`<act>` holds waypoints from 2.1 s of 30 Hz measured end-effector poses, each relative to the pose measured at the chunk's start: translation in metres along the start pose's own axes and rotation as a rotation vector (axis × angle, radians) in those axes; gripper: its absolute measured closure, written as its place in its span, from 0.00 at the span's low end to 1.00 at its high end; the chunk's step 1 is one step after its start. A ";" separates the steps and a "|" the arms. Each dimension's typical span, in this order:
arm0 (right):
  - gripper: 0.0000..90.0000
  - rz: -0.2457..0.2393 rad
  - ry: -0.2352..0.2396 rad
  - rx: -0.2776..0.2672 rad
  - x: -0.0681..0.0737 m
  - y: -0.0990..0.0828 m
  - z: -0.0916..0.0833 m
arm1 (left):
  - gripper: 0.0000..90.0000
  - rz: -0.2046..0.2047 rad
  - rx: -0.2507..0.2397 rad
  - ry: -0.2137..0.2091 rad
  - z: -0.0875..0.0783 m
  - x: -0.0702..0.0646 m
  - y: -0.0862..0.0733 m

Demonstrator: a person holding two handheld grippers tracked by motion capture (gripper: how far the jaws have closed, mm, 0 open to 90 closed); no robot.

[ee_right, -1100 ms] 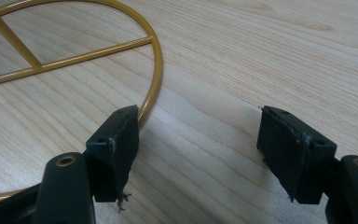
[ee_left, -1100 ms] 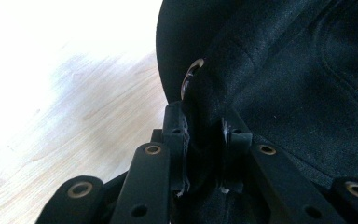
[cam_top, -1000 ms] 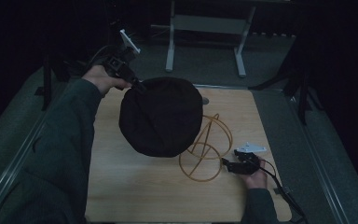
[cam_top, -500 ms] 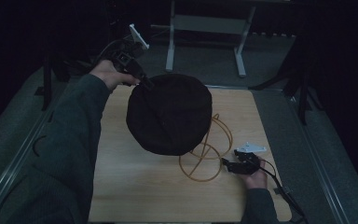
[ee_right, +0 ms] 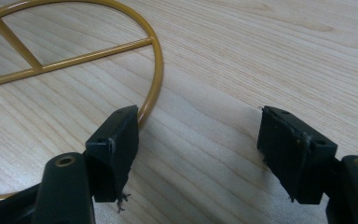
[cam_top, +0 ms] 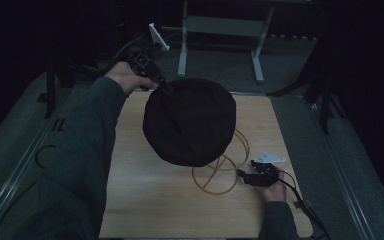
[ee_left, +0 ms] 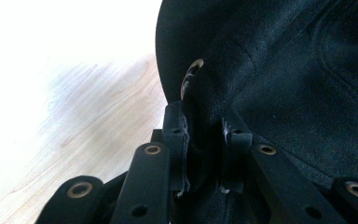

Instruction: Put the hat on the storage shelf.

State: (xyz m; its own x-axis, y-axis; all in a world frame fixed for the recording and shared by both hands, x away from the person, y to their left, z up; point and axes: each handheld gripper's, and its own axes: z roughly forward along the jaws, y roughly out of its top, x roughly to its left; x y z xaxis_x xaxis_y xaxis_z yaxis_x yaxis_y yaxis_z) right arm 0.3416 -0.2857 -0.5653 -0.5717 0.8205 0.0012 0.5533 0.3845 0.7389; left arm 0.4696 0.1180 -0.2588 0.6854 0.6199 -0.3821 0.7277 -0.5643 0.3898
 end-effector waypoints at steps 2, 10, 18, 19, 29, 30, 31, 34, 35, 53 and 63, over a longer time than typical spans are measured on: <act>0.32 0.000 0.000 0.000 0.000 0.000 0.000 | 0.85 0.007 0.003 0.000 0.001 -0.002 0.002; 0.32 -0.001 -0.001 0.000 0.000 0.000 0.000 | 0.85 0.024 0.013 0.002 0.007 -0.011 0.010; 0.32 -0.001 0.000 0.000 0.000 0.000 0.000 | 0.85 0.042 0.027 -0.003 0.014 -0.018 0.018; 0.32 -0.001 0.000 0.000 0.000 0.000 0.000 | 0.85 0.042 0.027 -0.003 0.014 -0.018 0.018; 0.32 -0.001 0.002 0.003 0.000 0.001 0.001 | 0.85 0.055 0.042 -0.003 0.025 -0.026 0.027; 0.32 -0.002 0.001 0.004 0.000 0.001 0.001 | 0.85 0.056 0.047 -0.005 0.026 -0.027 0.028; 0.32 -0.003 0.001 0.003 0.000 0.001 0.001 | 0.85 0.059 0.048 -0.003 0.027 -0.028 0.029; 0.32 -0.009 0.003 0.000 -0.001 0.002 0.002 | 0.84 0.066 0.057 -0.001 0.031 -0.030 0.031; 0.32 -0.009 0.004 0.000 -0.001 0.002 0.002 | 0.84 0.069 0.060 0.001 0.032 -0.031 0.031; 0.32 -0.004 0.005 0.003 -0.001 0.003 0.003 | 0.84 0.104 0.094 0.028 0.054 -0.054 0.051; 0.32 -0.009 0.006 0.002 -0.001 0.003 0.003 | 0.84 0.100 0.101 0.038 0.069 -0.058 0.056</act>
State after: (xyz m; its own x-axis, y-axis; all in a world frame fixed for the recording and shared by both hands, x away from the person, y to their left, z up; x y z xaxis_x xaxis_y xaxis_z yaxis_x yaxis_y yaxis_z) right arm 0.3456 -0.2843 -0.5651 -0.5805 0.8143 -0.0017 0.5492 0.3931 0.7375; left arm 0.4729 0.0131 -0.2726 0.7543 0.5771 -0.3130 0.6563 -0.6752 0.3368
